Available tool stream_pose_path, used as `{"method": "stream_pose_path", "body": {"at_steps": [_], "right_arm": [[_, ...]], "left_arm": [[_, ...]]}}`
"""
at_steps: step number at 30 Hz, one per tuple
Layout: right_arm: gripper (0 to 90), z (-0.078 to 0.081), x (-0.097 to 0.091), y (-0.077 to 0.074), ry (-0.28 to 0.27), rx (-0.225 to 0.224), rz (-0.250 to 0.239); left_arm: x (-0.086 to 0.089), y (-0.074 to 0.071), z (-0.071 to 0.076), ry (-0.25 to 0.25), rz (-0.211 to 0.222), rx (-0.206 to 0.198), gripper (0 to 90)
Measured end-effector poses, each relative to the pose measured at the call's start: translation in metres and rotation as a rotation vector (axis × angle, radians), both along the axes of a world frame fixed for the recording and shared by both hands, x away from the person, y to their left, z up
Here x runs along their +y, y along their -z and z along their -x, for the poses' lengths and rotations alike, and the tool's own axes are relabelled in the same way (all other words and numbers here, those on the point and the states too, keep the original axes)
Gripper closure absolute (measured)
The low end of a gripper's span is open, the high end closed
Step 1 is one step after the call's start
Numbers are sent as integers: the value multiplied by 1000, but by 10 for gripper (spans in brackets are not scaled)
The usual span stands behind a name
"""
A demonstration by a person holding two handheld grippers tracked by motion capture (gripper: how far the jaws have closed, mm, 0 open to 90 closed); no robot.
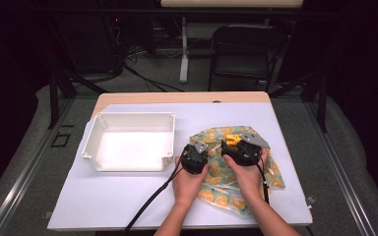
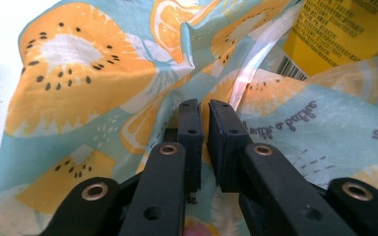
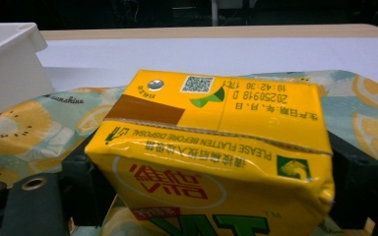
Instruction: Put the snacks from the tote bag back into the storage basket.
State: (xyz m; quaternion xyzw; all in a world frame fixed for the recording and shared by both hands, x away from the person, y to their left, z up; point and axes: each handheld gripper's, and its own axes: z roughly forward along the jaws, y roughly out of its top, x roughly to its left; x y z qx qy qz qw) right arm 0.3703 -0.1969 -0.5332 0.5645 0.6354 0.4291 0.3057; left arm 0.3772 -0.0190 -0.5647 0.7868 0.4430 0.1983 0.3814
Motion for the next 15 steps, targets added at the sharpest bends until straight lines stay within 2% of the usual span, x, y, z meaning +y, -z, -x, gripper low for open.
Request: {"method": "stream_pose_path", "body": {"at_steps": [3,6,10,15], "right_arm": [[195,2,-1,1,-9,-23,8],[215,3,-5,0,-40,-26,16],[232,6,-8,-2,-82,-24,42],[265,7,-15,-6,-99,-7,28]], "left_arm": [[0,0,0,1,1,-2,836],[0,0,1,0,2,-4,830],[1,0,0,1,6,-4,820],[2,0,1,0,22,-10,787]]}}
